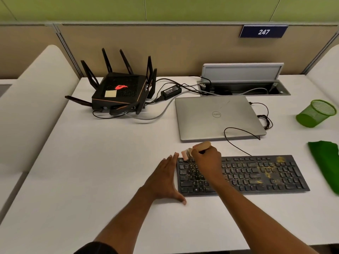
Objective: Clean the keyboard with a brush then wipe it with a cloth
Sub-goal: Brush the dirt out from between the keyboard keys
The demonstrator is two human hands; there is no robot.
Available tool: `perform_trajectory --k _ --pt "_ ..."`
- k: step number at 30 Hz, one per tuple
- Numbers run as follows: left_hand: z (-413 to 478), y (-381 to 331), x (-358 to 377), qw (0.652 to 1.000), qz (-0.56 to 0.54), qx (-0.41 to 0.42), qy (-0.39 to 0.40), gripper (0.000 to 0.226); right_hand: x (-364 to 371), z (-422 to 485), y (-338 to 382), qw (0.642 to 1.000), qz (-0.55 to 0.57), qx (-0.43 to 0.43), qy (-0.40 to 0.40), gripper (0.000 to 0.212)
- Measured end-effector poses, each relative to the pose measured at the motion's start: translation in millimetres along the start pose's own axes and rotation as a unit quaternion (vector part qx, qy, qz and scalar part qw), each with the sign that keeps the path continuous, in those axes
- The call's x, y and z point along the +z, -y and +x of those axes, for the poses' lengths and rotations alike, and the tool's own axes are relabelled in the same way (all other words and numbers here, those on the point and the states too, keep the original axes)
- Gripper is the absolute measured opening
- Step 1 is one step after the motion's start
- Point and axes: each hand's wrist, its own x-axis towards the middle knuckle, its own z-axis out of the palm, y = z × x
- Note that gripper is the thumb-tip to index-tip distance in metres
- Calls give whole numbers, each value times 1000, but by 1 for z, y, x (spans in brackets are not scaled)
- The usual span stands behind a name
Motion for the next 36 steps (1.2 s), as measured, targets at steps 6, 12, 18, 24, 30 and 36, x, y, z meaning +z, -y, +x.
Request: perform_trajectory --k 6,12,18,24,30,36 --pt "-1 -2 -1 1000 10 -6 -3 158 9 5 6 998 -42 -31 32 26" --pt "-1 -2 0 1000 12 -6 -13 153 -5 16 3 999 -47 0 -5 29" --pt "-3 -3 -1 1000 12 3 -18 150 0 24 10 1000 -7 13 20 22" --pt "-1 -1 1 1000 21 -2 -21 150 -11 25 -1 998 -64 30 -4 25" --pt "-3 -3 0 1000 19 0 -23 149 -20 34 2 999 -25 37 -12 26" --pt "-3 -3 0 1000 27 1 -13 150 -17 32 0 998 -55 32 20 21"
